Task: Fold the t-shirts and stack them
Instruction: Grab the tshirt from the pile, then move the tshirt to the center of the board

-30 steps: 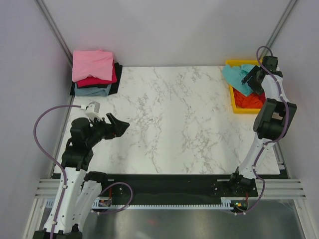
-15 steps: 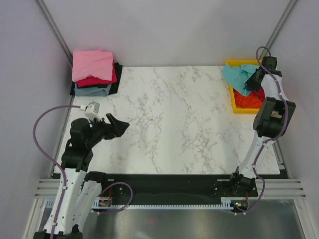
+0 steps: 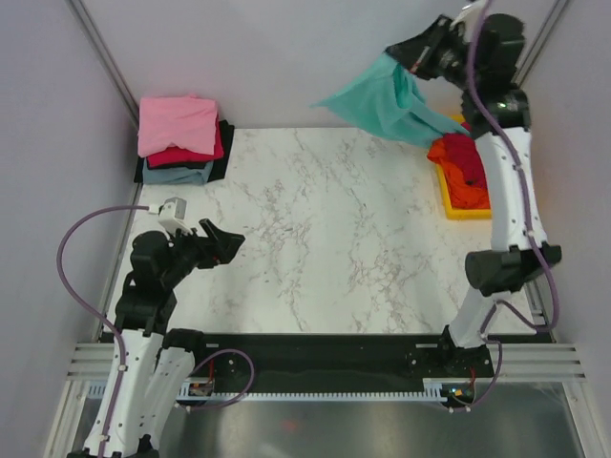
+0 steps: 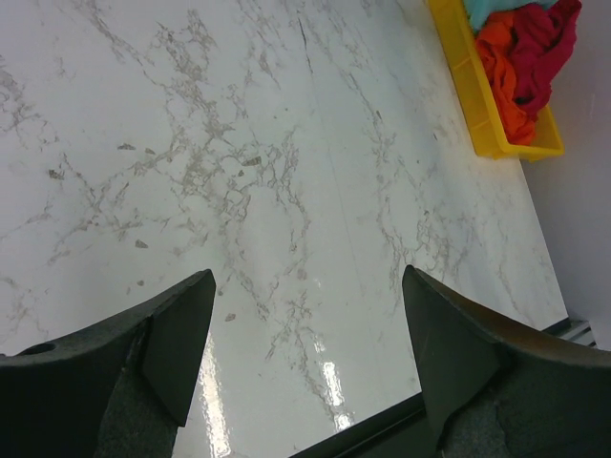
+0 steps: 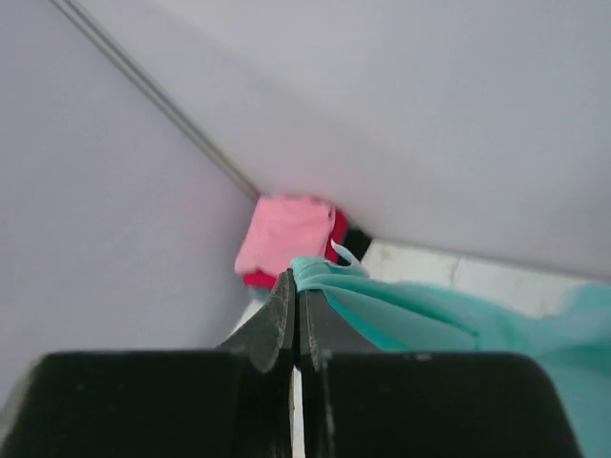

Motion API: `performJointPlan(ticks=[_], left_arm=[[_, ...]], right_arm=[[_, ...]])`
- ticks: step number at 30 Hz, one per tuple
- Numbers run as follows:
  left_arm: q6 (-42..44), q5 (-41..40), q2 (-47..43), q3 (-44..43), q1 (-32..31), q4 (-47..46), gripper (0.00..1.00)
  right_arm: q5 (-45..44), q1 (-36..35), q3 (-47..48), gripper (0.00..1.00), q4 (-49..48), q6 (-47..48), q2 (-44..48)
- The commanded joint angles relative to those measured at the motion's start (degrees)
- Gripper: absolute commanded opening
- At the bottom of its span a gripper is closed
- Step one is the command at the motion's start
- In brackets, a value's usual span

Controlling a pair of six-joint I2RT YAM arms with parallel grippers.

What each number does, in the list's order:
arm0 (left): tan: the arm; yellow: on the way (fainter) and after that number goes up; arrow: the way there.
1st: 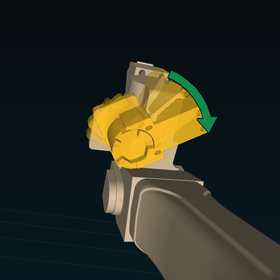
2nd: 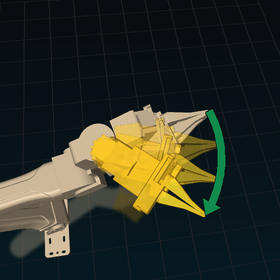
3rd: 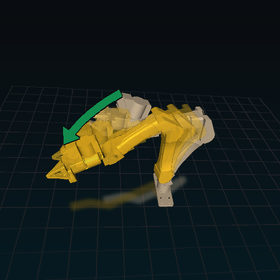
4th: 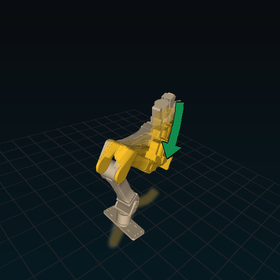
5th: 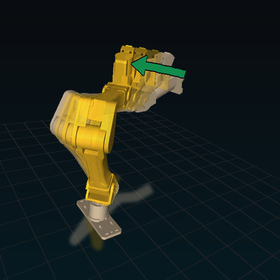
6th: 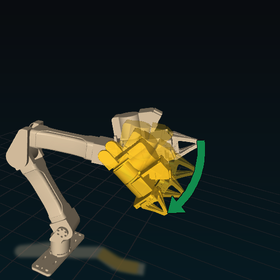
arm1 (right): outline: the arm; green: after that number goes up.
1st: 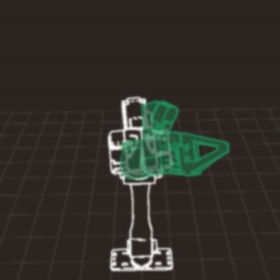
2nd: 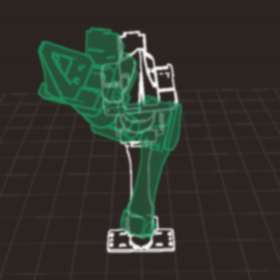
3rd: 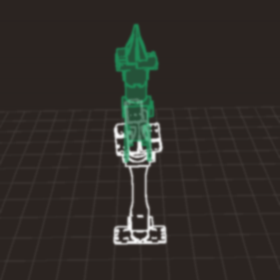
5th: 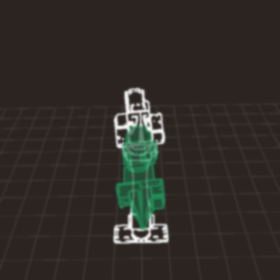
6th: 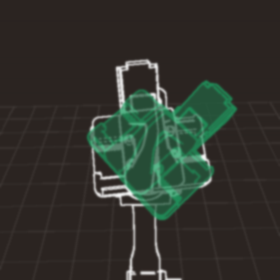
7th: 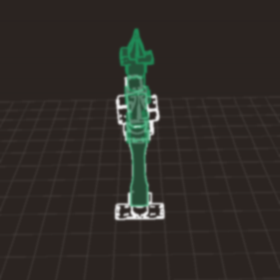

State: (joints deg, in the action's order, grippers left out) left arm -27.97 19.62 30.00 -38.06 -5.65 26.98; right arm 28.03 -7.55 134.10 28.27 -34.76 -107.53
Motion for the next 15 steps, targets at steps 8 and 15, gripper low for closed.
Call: performJointPlan(ticks=[8,15], left_arm=[[2.13,-3.62,-1.35,-0.26,-0.24,-0.09,0.87],[2.21,-3.53,-0.38,-0.61,-0.33,0.79,0.87]], right_arm=[[-5.26,13.09,-32.61,0.07,-4.72,2.50,10.40],[-29.33,14.31,-62.19,0.98,0.57,3.13,20.32]])
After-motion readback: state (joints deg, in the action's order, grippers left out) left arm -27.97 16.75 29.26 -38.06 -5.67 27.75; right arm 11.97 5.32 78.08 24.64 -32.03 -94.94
